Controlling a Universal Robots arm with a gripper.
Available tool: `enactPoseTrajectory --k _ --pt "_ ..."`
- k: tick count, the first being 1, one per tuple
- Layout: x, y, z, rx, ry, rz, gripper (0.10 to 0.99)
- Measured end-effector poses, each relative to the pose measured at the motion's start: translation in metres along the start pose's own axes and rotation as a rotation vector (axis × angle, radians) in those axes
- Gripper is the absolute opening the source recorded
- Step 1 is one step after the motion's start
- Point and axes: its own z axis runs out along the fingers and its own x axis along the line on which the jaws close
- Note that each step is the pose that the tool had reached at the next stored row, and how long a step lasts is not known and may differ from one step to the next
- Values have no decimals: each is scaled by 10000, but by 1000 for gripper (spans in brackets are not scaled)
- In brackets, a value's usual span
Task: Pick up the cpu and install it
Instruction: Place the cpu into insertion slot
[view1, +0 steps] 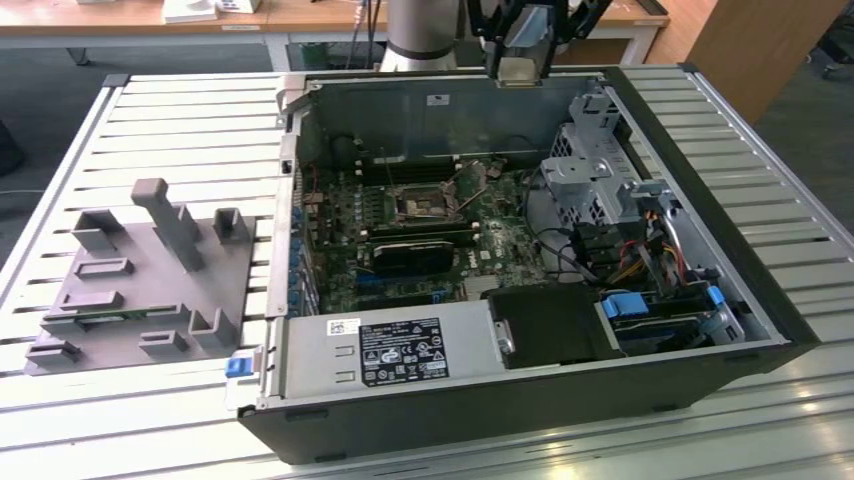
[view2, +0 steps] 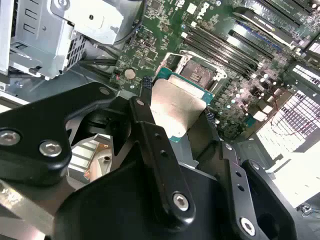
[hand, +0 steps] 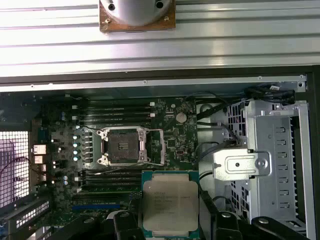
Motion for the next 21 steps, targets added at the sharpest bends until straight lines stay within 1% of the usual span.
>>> enactPoseTrajectory --k 7,21 --pt "71 -5 1 -1 1 -1 537" --pt "130 -8 2 -1 1 -1 537"
